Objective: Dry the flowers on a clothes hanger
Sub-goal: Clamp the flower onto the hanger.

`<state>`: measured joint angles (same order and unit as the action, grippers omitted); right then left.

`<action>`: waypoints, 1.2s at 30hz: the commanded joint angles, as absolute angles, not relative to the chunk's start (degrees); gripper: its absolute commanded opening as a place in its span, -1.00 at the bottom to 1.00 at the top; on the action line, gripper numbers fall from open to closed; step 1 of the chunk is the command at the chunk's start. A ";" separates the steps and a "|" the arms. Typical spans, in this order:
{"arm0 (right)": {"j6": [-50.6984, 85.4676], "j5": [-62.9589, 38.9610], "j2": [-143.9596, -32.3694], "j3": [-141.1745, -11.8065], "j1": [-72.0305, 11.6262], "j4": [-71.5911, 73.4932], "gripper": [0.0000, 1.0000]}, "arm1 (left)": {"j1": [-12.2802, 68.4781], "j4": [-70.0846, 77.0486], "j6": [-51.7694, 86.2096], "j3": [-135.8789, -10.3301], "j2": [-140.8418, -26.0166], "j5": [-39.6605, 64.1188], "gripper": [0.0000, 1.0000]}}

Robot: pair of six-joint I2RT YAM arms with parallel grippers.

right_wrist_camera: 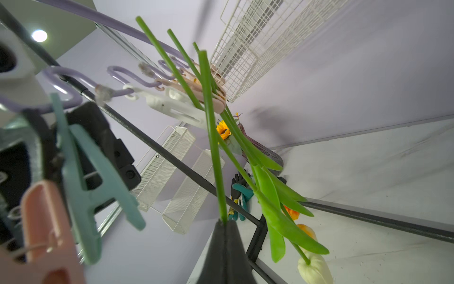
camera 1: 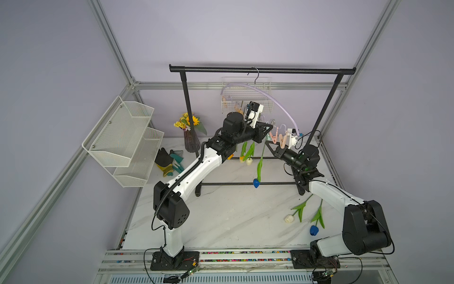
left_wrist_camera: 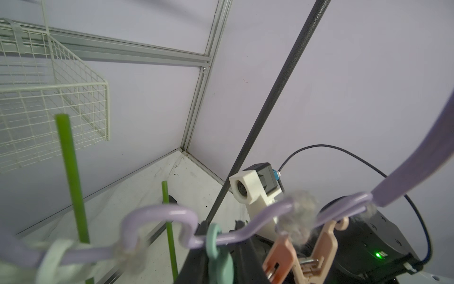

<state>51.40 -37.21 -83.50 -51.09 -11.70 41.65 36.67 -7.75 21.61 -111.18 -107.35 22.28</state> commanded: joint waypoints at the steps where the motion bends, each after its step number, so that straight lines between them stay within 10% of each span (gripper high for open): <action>1: 54.29 -39.99 -82.25 -49.40 -12.05 50.46 -1.00 | 36.07 -4.00 22.85 -113.59 -106.93 21.23 -0.91; 36: 57.90 -42.36 -80.55 -46.14 -12.61 58.71 -1.00 | 35.24 -2.72 23.90 -112.85 -107.46 20.56 -0.90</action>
